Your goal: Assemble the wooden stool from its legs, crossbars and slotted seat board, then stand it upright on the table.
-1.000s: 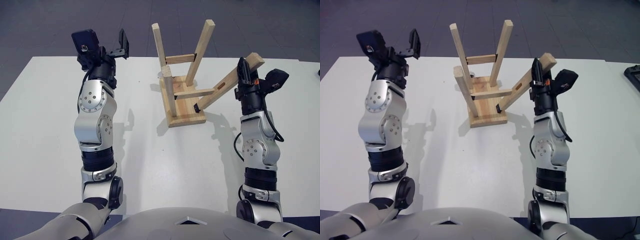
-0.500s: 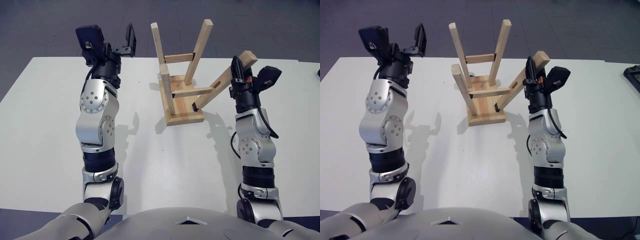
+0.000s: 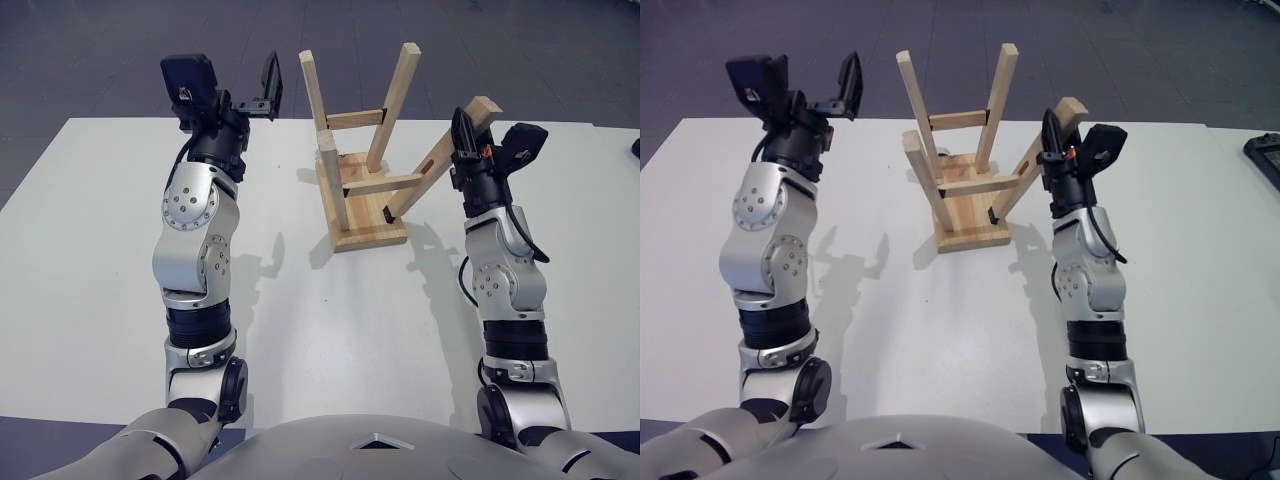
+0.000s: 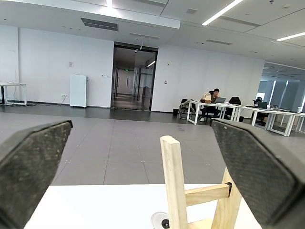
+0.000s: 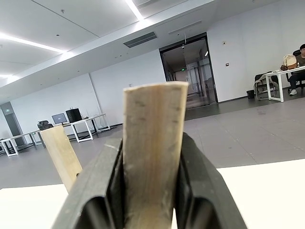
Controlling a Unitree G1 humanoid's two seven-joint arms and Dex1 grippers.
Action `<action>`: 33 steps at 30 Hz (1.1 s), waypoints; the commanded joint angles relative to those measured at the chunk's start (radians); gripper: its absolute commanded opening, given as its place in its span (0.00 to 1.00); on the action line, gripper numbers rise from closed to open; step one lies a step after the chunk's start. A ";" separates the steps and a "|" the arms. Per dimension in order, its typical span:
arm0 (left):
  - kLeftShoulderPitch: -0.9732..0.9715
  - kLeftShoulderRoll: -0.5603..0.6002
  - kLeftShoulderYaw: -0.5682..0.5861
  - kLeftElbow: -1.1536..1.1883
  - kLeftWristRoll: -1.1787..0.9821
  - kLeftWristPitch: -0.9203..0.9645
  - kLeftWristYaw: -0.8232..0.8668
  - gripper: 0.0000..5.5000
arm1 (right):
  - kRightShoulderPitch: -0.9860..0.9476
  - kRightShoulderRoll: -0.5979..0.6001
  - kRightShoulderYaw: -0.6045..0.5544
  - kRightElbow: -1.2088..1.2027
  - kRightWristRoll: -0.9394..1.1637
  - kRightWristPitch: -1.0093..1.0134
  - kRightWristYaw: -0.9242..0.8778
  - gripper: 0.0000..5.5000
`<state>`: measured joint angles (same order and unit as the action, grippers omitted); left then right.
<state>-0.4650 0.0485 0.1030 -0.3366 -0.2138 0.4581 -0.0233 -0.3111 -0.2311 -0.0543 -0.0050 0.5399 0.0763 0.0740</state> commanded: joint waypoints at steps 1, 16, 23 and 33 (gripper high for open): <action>0.007 -0.002 -0.044 -0.064 -0.044 -0.002 -0.057 0.98 | 0.290 -0.066 0.265 0.429 -0.247 0.434 -0.012 0.19; -0.151 0.337 -0.564 -0.096 0.350 -0.107 -0.425 0.98 | 0.383 -0.138 0.316 0.313 -0.217 0.256 0.055 0.20; -0.177 0.321 -0.616 -0.048 0.419 -0.016 -0.471 0.98 | 0.346 -0.141 0.325 0.342 -0.264 0.223 0.016 0.20; -0.327 0.115 -0.661 0.323 0.658 -0.019 -0.193 0.98 | 0.331 -0.103 0.297 0.358 -0.212 0.190 0.013 0.20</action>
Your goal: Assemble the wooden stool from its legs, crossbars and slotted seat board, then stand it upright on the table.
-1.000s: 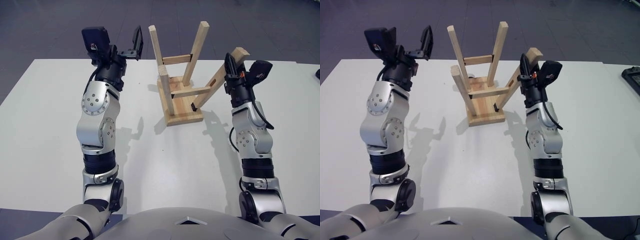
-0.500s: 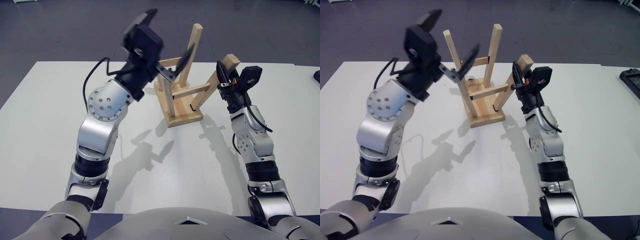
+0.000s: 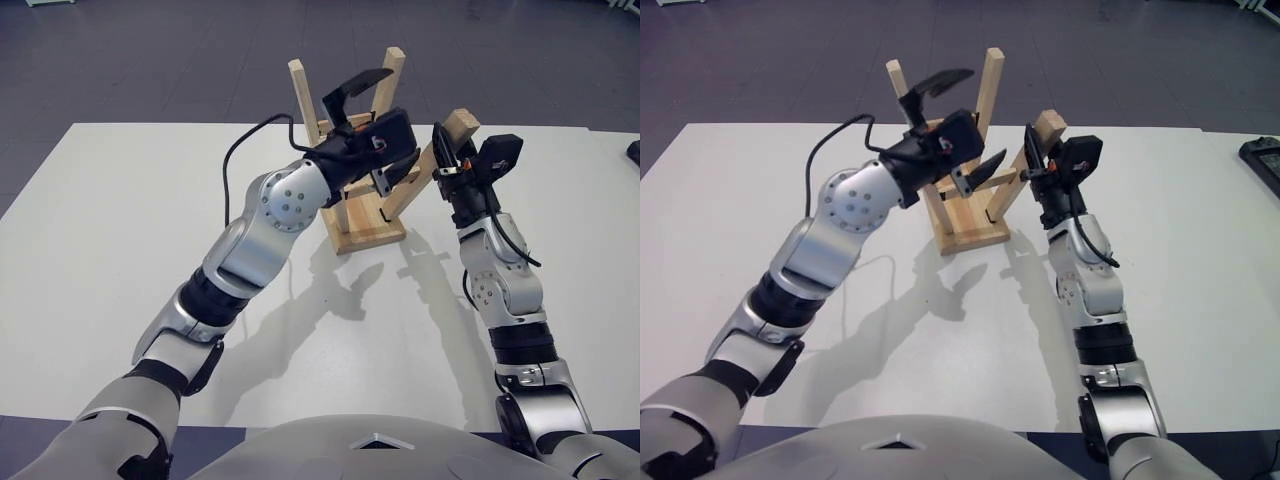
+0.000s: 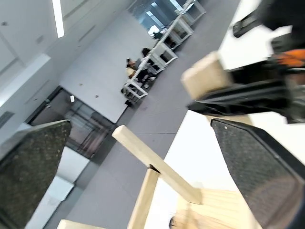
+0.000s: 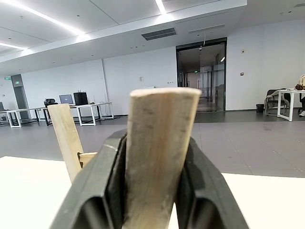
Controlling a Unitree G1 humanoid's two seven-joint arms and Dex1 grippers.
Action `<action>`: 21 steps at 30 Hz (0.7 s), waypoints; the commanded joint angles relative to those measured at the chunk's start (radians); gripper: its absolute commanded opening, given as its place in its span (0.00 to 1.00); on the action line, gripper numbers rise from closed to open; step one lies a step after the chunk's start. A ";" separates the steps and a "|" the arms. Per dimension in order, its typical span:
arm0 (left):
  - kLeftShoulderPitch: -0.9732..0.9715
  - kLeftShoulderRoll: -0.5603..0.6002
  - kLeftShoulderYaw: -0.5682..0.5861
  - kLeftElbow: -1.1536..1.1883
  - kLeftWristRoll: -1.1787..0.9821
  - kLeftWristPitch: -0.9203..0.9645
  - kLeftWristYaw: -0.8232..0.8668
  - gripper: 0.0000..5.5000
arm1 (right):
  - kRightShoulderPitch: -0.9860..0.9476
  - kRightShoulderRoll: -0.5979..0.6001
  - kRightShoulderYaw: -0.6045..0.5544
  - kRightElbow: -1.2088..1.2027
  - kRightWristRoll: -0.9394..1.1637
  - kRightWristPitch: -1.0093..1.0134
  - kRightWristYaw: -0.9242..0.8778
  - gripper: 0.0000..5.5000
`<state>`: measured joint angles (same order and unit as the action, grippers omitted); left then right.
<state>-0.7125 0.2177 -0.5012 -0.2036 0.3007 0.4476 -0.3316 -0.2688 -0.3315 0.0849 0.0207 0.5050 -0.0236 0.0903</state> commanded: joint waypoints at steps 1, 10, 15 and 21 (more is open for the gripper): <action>-0.077 -0.053 -0.087 0.215 0.169 -0.031 0.112 0.98 | 0.287 0.001 0.158 0.332 -0.176 0.285 -0.004 0.20; -0.063 -0.051 -0.288 0.347 0.310 -0.045 -0.055 0.98 | 0.280 0.016 0.149 0.329 -0.161 0.272 -0.006 0.20; -0.051 -0.041 -0.310 0.374 0.338 0.005 -0.146 0.98 | 0.279 0.017 0.143 0.329 -0.158 0.268 0.002 0.20; -0.075 -0.092 -0.207 0.276 0.318 -0.003 -0.068 0.98 | 0.287 0.022 0.149 0.327 -0.162 0.267 -0.002 0.20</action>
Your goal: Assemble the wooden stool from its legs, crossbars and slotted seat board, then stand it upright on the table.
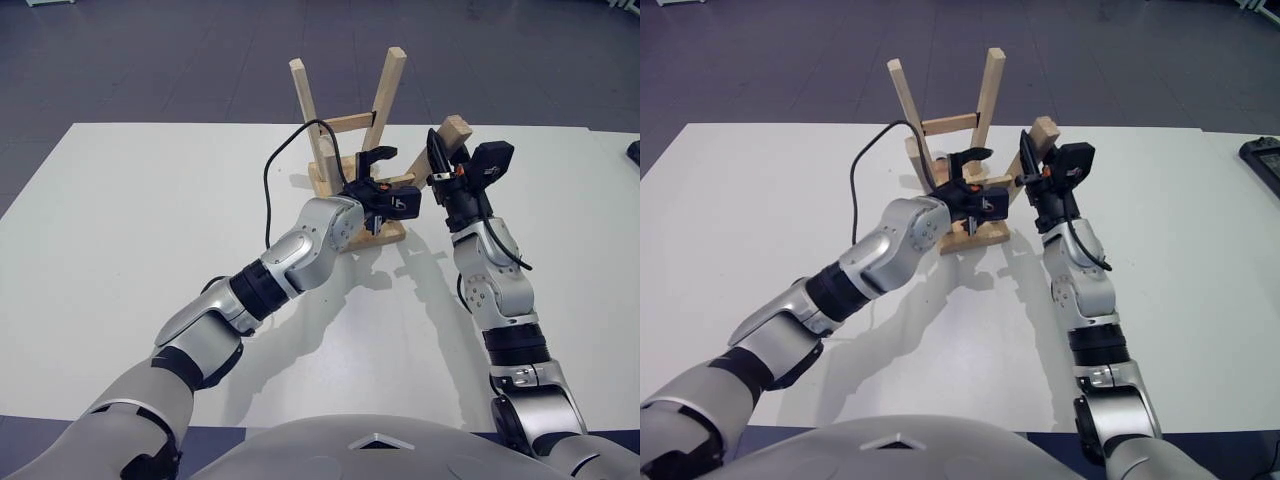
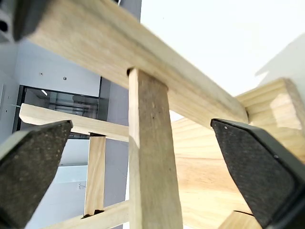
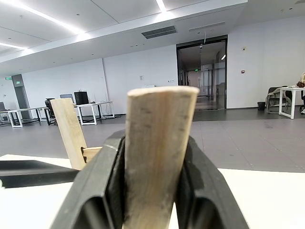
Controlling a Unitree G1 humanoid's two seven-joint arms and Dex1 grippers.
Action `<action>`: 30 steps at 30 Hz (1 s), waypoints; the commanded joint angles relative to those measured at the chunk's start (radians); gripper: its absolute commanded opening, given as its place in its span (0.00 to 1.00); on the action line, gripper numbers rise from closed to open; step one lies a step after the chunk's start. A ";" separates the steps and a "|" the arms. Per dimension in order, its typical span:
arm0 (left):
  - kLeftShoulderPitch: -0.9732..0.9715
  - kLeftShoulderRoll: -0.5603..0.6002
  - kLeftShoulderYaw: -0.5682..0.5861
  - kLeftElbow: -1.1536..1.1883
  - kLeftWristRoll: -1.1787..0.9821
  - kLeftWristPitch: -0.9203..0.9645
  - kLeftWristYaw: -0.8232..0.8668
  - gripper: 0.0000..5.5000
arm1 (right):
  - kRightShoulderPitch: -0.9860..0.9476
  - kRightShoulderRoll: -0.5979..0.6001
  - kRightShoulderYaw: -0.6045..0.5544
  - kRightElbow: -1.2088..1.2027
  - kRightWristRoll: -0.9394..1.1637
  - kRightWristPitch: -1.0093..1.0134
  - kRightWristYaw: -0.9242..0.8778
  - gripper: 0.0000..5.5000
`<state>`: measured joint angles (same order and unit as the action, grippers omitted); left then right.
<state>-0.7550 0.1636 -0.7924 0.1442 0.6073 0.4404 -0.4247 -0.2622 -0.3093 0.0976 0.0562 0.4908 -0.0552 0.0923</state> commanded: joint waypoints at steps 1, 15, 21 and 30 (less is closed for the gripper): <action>-0.024 -0.041 0.109 -0.131 -0.011 0.000 0.018 0.98 | 0.279 -0.002 0.139 0.291 -0.153 0.295 -0.002 0.20; -0.228 -0.050 1.418 -0.448 -1.153 -0.004 0.383 0.98 | 0.254 -0.071 0.232 0.335 -0.272 0.294 0.019 0.27; -0.145 -0.024 1.440 -0.523 -1.308 -0.041 0.440 0.98 | 0.233 -0.080 0.220 0.347 -0.282 0.300 0.046 0.43; 0.139 0.065 1.206 -0.453 -0.951 -0.017 0.499 0.98 | 0.314 -0.094 -0.007 0.078 -0.016 0.213 0.273 0.68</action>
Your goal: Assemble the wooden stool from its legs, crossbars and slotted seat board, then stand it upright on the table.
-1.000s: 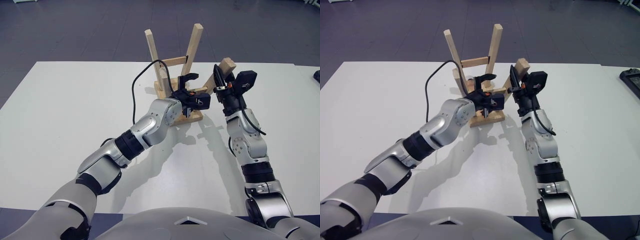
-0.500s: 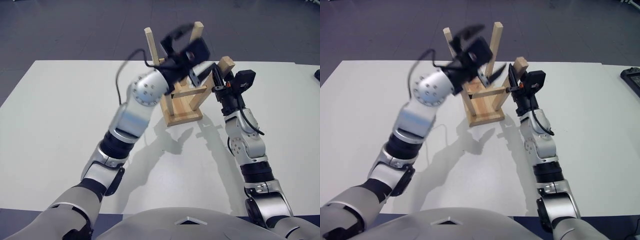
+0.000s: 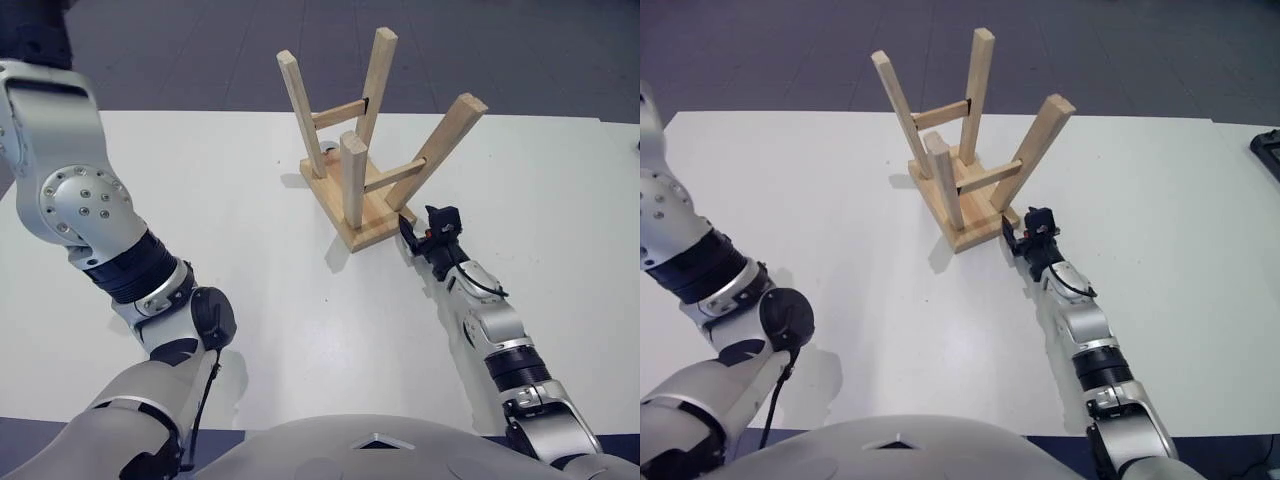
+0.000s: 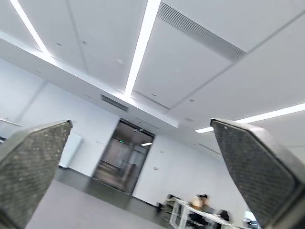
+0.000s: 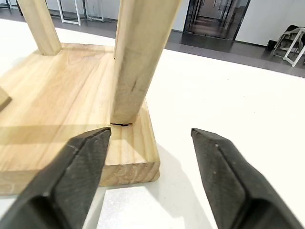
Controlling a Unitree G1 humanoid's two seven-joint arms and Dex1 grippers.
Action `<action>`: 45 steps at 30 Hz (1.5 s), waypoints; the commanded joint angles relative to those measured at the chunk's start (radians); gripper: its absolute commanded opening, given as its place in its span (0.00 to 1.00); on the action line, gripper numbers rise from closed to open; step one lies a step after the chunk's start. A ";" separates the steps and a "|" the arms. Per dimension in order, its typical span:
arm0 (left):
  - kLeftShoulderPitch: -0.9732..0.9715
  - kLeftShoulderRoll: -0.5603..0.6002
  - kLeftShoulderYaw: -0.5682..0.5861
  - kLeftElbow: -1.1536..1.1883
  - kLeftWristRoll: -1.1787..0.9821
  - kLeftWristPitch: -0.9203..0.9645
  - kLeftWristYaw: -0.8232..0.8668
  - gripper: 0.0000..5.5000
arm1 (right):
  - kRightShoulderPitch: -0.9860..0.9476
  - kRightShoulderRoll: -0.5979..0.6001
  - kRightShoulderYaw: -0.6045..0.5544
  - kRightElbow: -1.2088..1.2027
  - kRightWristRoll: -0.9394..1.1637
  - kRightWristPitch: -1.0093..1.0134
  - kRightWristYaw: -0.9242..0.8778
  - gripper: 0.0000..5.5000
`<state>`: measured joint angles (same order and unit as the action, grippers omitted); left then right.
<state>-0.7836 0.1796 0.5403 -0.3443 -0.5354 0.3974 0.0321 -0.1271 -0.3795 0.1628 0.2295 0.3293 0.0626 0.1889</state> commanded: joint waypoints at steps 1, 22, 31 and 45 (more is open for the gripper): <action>0.215 0.051 -0.160 0.039 0.227 0.036 0.041 0.98 | 0.194 -0.040 -0.114 -0.143 0.188 0.091 0.213 0.71; 0.631 0.186 -0.337 -0.041 0.372 0.030 -0.198 0.98 | -0.595 -0.045 -0.281 0.398 -0.054 -0.016 -0.184 0.98; 0.694 0.196 -0.595 -0.088 0.453 0.020 -0.317 0.98 | -0.713 0.118 -0.239 0.731 -0.183 -0.267 -0.109 0.98; 0.584 0.038 -0.636 -0.071 0.621 0.183 -0.064 0.98 | -0.381 0.218 -0.188 0.152 -0.275 0.002 -0.206 0.98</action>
<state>-0.1853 0.2360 -0.0637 -0.4185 0.0505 0.5615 -0.0513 -0.5364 -0.1767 -0.0369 0.4448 0.0760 0.0154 0.0060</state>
